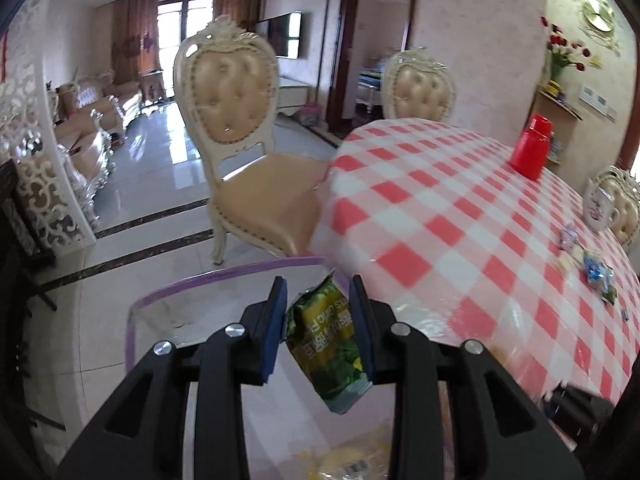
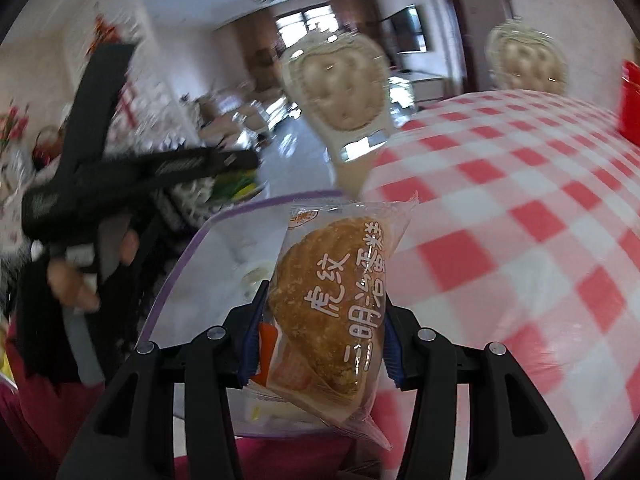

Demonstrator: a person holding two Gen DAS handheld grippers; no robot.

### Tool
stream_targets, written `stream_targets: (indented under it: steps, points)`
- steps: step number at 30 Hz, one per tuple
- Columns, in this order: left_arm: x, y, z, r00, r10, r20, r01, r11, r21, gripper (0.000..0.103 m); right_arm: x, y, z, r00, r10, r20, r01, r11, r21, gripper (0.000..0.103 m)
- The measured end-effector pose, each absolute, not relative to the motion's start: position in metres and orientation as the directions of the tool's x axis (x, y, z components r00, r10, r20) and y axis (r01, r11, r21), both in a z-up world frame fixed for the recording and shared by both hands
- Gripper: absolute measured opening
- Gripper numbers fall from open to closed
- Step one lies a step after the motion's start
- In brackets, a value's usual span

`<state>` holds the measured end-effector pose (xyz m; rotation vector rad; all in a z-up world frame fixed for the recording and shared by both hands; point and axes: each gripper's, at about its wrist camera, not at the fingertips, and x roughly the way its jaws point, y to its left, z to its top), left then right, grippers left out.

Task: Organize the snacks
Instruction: 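Open both grippers to drop the bread bag and cracker packet into the bin, then grasp the small blue-and-white packet with the right gripper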

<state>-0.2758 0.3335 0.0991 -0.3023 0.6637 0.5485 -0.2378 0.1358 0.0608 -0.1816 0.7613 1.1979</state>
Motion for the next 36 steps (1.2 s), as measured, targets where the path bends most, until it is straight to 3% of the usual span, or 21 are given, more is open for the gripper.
stream_targets:
  steps: [3, 4, 5, 6, 7, 12, 14, 16, 18, 22, 28, 33, 36]
  points:
    - [-0.279, 0.343, 0.095, 0.639, 0.393, -0.662, -0.590, 0.802, -0.094, 0.033, -0.248, 0.149, 0.050, 0.107, 0.762, -0.638, -0.897, 0.351, 0.269, 0.050]
    - [-0.280, 0.346, 0.095, 0.629, 0.403, -0.665, -0.605, 0.791, -0.092, 0.039, -0.249, 0.151, 0.047, 0.084, 0.767, -0.636, -0.896, 0.338, 0.289, 0.051]
    - [-0.281, 0.347, 0.095, 0.623, 0.409, -0.666, -0.613, 0.785, -0.091, 0.064, -0.249, 0.152, 0.045, 0.051, 0.775, -0.630, -0.894, 0.317, 0.317, 0.053]
    - [-0.282, 0.348, 0.095, 0.617, 0.426, -0.662, -0.629, 0.772, -0.090, 0.078, -0.249, 0.149, 0.045, 0.021, 0.788, -0.615, -0.889, 0.296, 0.349, 0.059]
    - [-0.286, 0.347, 0.098, 0.616, 0.461, -0.639, -0.654, 0.751, -0.089, 0.085, -0.245, 0.145, 0.048, 0.029, 0.798, -0.602, -0.885, 0.300, 0.356, 0.063]
    - [-0.287, 0.328, 0.111, 0.664, 0.473, -0.579, -0.656, 0.741, -0.147, 0.089, -0.205, 0.078, 0.079, 0.184, 0.843, -0.506, -0.825, 0.412, 0.387, 0.063]
    - [-0.277, 0.303, 0.114, 0.695, 0.453, -0.559, -0.633, 0.754, -0.176, 0.096, -0.182, 0.041, 0.090, 0.269, 0.842, -0.468, -0.781, 0.475, 0.405, 0.068]
    - [-0.257, 0.272, 0.114, 0.735, 0.388, -0.556, -0.566, 0.803, -0.186, 0.097, -0.155, -0.006, 0.099, 0.383, 0.813, -0.439, -0.720, 0.560, 0.409, 0.078]
    - [-0.232, 0.238, 0.114, 0.764, 0.314, -0.564, -0.481, 0.859, -0.173, 0.098, -0.131, -0.047, 0.104, 0.484, 0.760, -0.433, -0.652, 0.644, 0.401, 0.081]
    - [-0.163, 0.147, 0.113, 0.822, 0.130, -0.555, -0.263, 0.950, -0.166, 0.100, -0.080, -0.156, 0.102, 0.672, 0.577, -0.465, -0.401, 0.811, 0.427, 0.087]
    - [-0.053, 0.035, 0.089, 0.798, -0.102, -0.593, -0.014, 0.982, -0.188, 0.100, -0.026, -0.306, 0.072, 0.787, 0.312, -0.533, -0.037, 0.885, 0.465, 0.086]
    - [0.029, -0.026, 0.076, 0.792, -0.175, -0.584, 0.062, 0.976, -0.208, 0.100, 0.001, -0.390, 0.047, 0.801, 0.195, -0.565, 0.164, 0.837, 0.522, 0.083]
    - [0.069, -0.039, 0.068, 0.780, -0.207, -0.590, 0.052, 0.962, -0.268, 0.100, 0.031, -0.392, 0.044, 0.772, 0.157, -0.616, 0.185, 0.872, 0.454, 0.078]
